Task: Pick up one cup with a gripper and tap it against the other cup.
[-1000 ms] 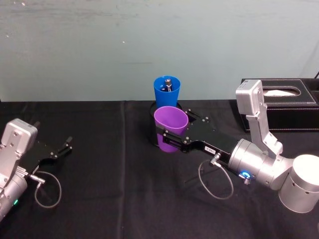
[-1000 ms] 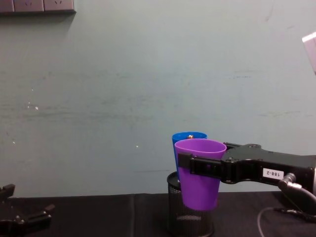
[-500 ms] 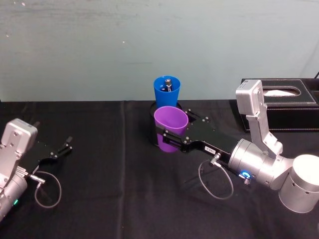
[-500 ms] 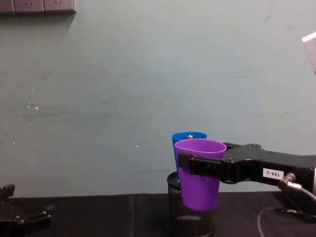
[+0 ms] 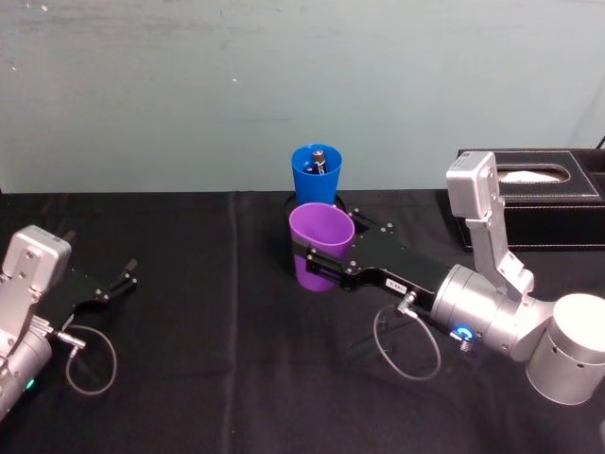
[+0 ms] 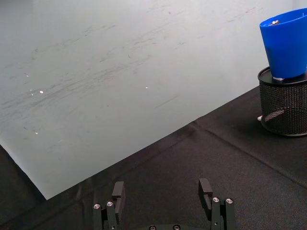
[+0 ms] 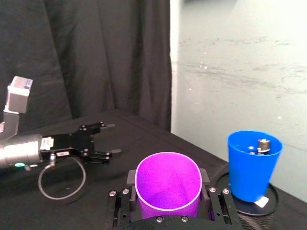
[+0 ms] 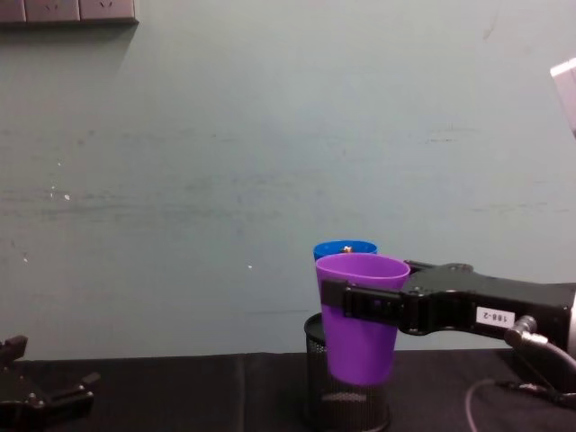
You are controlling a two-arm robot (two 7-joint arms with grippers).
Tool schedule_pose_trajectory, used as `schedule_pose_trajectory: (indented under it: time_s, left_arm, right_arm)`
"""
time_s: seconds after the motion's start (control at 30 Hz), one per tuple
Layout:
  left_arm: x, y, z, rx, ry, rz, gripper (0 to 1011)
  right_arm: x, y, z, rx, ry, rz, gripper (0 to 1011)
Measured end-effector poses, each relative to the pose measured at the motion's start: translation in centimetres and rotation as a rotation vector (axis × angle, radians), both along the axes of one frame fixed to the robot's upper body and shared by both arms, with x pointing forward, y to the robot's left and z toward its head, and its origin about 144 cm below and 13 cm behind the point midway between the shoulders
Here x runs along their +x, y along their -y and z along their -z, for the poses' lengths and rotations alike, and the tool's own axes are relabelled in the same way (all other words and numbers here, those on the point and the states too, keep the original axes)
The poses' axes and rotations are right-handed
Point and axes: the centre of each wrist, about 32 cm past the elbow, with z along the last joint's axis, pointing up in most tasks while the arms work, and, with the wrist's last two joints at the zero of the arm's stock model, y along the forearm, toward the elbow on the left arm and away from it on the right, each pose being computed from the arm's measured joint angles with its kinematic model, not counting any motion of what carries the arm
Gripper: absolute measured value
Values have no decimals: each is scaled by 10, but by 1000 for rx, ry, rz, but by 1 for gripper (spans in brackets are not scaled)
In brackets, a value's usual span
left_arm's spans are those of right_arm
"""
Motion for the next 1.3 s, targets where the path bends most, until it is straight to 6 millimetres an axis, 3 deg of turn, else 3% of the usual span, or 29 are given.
schedule_pose_trajectory:
  time_s: [0.57, 1.3]
  left_arm:
    - [0, 0, 0, 0, 0, 0, 1000]
    - [0, 0, 0, 0, 0, 0, 1000]
  right_arm:
    - [18, -6, 10, -5, -60, 22, 735]
    - [52, -11, 5, -19, -27, 86, 735]
